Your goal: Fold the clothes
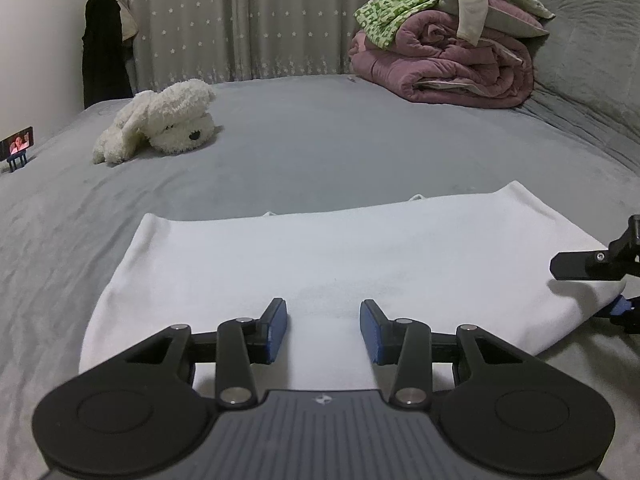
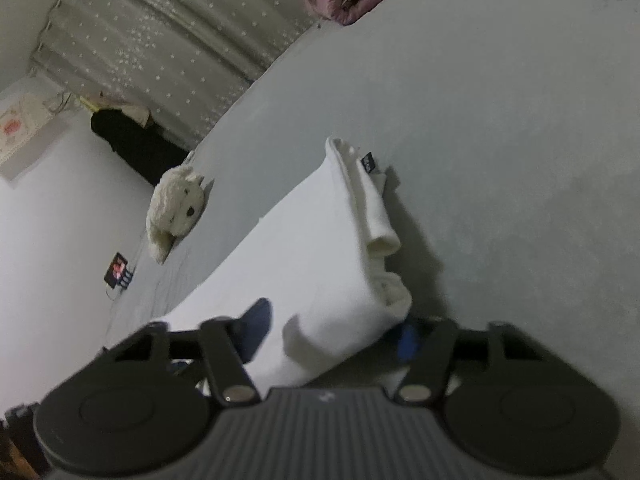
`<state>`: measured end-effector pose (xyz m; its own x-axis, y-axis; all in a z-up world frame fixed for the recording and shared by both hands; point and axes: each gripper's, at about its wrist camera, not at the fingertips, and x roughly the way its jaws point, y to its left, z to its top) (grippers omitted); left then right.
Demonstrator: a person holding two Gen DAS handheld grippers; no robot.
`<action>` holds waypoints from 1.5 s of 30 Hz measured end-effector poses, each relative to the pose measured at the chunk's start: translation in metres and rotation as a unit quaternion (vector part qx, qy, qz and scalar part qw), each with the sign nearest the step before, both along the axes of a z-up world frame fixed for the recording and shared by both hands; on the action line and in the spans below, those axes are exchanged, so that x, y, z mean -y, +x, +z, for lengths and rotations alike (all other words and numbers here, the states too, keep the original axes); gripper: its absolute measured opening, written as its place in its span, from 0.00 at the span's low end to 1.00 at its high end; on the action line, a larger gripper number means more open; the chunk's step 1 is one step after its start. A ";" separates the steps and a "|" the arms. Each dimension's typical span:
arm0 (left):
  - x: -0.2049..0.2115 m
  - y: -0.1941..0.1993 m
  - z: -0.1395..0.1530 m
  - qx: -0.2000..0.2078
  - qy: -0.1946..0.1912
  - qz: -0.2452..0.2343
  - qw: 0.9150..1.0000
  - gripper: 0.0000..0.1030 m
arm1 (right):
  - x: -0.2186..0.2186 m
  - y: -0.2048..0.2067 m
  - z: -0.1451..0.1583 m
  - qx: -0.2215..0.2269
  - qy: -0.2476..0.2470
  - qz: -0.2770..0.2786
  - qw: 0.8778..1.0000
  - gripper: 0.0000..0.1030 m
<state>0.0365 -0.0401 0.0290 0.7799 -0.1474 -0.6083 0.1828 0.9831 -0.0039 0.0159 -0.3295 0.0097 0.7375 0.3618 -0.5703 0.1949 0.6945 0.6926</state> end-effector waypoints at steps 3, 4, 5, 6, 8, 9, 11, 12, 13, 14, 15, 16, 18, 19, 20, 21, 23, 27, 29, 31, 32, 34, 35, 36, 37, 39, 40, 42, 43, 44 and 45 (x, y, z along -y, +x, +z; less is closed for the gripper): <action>0.002 0.000 0.001 0.005 0.005 -0.004 1.000 0.38 | 0.000 0.003 -0.004 0.005 0.024 -0.010 1.000 0.54; 0.003 -0.001 0.001 0.008 0.006 -0.007 1.000 0.38 | 0.000 0.004 -0.006 0.005 0.027 -0.012 1.000 0.54; 0.004 -0.001 0.002 0.011 0.007 -0.010 1.000 0.38 | -0.001 0.005 -0.007 0.006 0.025 -0.014 1.000 0.55; 0.004 -0.002 0.002 0.015 0.005 -0.014 1.000 0.38 | -0.003 0.005 -0.007 0.008 0.023 -0.017 1.000 0.55; 0.004 -0.004 0.002 0.018 -0.007 -0.020 1.000 0.38 | -0.006 0.005 -0.005 0.013 0.020 -0.024 0.999 0.47; 0.004 -0.003 0.001 0.017 -0.006 -0.020 1.000 0.38 | -0.007 0.004 -0.003 0.017 0.020 -0.029 0.999 0.37; 0.006 -0.003 -0.001 0.018 0.002 -0.020 1.000 0.39 | -0.009 0.004 0.004 0.035 0.008 -0.025 0.999 0.30; 0.007 -0.002 -0.002 0.020 0.006 -0.020 1.000 0.39 | -0.010 0.004 0.008 0.043 0.002 -0.023 0.999 0.30; 0.008 -0.001 -0.003 0.020 0.007 -0.019 1.000 0.39 | -0.008 0.004 0.005 0.037 0.004 -0.026 0.999 0.30; 0.008 -0.001 -0.004 0.019 0.007 -0.018 1.000 0.39 | -0.006 0.004 0.003 0.030 0.007 -0.028 0.999 0.31; 0.008 0.000 -0.004 0.019 0.006 -0.017 1.000 0.39 | -0.004 0.003 0.001 0.023 0.009 -0.031 0.999 0.32; 0.008 0.000 -0.004 0.018 0.005 -0.017 1.000 0.39 | -0.004 0.002 -0.003 0.014 0.006 -0.035 0.999 0.32; 0.009 0.000 -0.004 0.019 0.007 -0.017 1.000 0.39 | -0.007 0.002 -0.001 0.022 -0.008 -0.034 0.999 0.28; 0.008 0.000 -0.004 0.018 0.006 -0.017 1.000 0.39 | -0.009 0.002 0.003 0.032 -0.017 -0.032 0.999 0.26; 0.008 0.001 -0.003 0.017 0.005 -0.016 1.000 0.39 | -0.011 0.001 0.006 0.042 -0.026 -0.030 0.998 0.24; 0.008 0.001 -0.003 0.017 0.004 -0.016 1.000 0.39 | -0.013 0.000 0.012 0.054 -0.035 -0.026 0.998 0.23; 0.008 0.001 -0.003 0.016 0.002 -0.015 1.000 0.39 | -0.018 0.000 0.020 0.071 -0.046 -0.020 0.996 0.23; 0.008 0.004 -0.002 0.013 0.000 -0.012 1.000 0.39 | -0.019 0.002 0.020 0.062 -0.056 -0.021 0.996 0.23; 0.009 0.009 -0.001 0.010 -0.001 -0.008 1.000 0.39 | -0.019 0.001 0.020 0.061 -0.055 -0.022 0.996 0.23; 0.009 0.016 -0.001 0.009 0.000 -0.003 1.000 0.39 | -0.021 0.002 0.022 0.065 -0.056 -0.021 0.996 0.23; 0.011 0.021 -0.001 0.007 0.002 -0.001 1.000 0.39 | -0.021 0.002 0.023 0.065 -0.056 -0.021 0.996 0.23; 0.012 0.030 -0.001 0.005 0.008 0.000 1.000 0.40 | -0.019 0.001 0.023 0.065 -0.054 -0.021 0.996 0.23; 0.013 0.035 -0.001 0.004 0.012 0.000 1.000 0.41 | -0.017 0.001 0.021 0.063 -0.052 -0.020 0.996 0.23; 0.014 0.039 -0.001 0.004 0.016 0.000 1.000 0.42 | -0.015 0.000 0.020 0.061 -0.050 -0.019 0.997 0.23; 0.015 0.045 -0.002 0.003 0.020 0.002 1.000 0.42 | -0.013 -0.001 0.019 0.059 -0.048 -0.018 0.997 0.23; 0.019 0.057 -0.002 -0.001 0.030 0.007 1.000 0.43 | -0.010 0.000 0.016 0.053 -0.044 -0.017 0.997 0.23; 0.022 0.065 -0.002 -0.004 0.037 0.010 0.999 0.43 | -0.009 0.001 0.016 0.052 -0.039 -0.017 0.998 0.23; 0.026 0.079 -0.002 -0.010 0.049 0.017 0.999 0.44 | -0.006 0.002 0.015 0.049 -0.029 -0.016 0.998 0.23; 0.026 0.086 -0.002 -0.018 0.048 0.024 0.998 0.44 | -0.005 0.003 0.014 0.048 -0.025 -0.016 0.998 0.23; 0.026 0.094 -0.002 -0.026 0.047 0.030 0.998 0.45 | -0.004 0.003 0.013 0.046 -0.021 -0.016 0.999 0.23; 0.026 0.101 -0.003 -0.034 0.045 0.037 0.998 0.45 | -0.003 0.004 0.012 0.043 -0.018 -0.016 0.999 0.23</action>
<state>0.1377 -0.0661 0.0264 0.7434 -0.0326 -0.6681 0.1118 0.9908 0.0761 0.0200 -0.3264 0.0215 0.7954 0.3177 -0.5161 0.1571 0.7143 0.6820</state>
